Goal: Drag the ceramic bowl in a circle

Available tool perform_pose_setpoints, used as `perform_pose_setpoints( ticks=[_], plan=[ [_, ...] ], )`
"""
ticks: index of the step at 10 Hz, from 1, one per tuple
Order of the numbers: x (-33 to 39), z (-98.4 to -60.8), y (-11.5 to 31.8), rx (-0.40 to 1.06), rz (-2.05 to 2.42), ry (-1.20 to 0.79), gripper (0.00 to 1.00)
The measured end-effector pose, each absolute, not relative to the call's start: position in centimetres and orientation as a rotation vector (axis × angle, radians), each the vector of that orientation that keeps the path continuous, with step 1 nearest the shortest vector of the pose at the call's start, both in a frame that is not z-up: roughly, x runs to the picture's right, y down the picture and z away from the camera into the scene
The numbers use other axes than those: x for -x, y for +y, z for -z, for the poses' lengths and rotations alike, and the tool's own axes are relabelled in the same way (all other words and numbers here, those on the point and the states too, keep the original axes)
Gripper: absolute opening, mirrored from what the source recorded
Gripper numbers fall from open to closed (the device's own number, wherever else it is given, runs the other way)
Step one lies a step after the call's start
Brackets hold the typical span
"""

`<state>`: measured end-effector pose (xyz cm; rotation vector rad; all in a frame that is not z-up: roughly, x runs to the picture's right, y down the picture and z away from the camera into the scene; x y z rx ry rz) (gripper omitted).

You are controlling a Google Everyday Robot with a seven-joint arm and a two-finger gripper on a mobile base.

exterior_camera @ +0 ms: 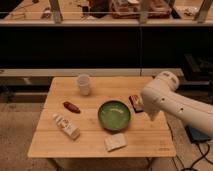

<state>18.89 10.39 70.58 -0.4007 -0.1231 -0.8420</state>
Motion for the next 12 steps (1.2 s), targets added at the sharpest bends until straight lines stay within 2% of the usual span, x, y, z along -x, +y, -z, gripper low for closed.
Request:
perform_pose_setpoints(
  ticks=[6, 9, 12],
  plan=[
    [-16.9, -75.0, 11.3, 0.272, 1.18, -0.28, 0.65],
    [-16.3, -76.6, 11.3, 0.252, 1.27, -0.333, 0.65],
    [-15.6, -79.9, 11.1, 0.229, 1.321, -0.392, 0.65]
  ],
)
